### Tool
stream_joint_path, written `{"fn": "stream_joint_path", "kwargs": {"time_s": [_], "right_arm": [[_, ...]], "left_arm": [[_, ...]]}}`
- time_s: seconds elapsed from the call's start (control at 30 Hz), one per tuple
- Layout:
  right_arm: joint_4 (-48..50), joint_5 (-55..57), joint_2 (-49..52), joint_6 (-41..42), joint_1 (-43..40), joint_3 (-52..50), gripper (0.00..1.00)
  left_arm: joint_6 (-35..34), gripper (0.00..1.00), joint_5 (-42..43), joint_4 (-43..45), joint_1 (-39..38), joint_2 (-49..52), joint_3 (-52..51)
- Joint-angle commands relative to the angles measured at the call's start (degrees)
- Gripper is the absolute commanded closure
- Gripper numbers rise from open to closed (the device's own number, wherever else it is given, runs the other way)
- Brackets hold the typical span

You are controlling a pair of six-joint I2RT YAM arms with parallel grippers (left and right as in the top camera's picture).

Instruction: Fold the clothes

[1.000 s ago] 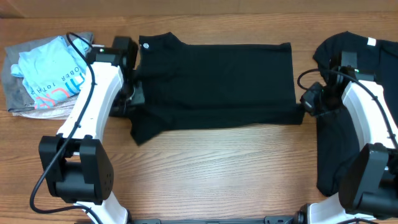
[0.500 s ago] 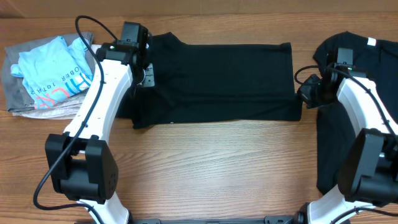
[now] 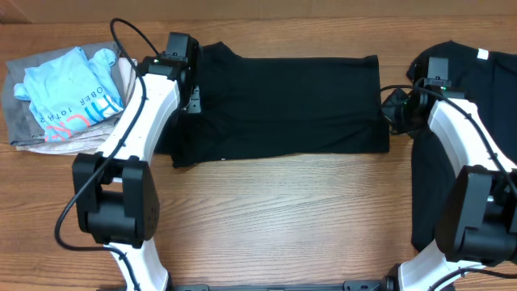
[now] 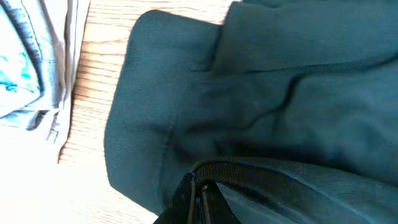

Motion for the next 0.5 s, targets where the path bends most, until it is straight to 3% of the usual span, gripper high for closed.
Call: {"fn": "stream_joint_path", "kwargs": {"time_s": [0.0, 0.47], "right_arm": [[0.57, 1.42, 0.76, -0.39, 0.48, 1.44, 0.96], [3.65, 1.09, 5.57, -3.41, 0.52, 1.44, 0.96]], "left_arm": [[-0.76, 0.96, -4.28, 0.37, 0.50, 0.68, 1.18], [-2.60, 0.96, -8.33, 1.38, 0.85, 1.64, 1.18]]}}
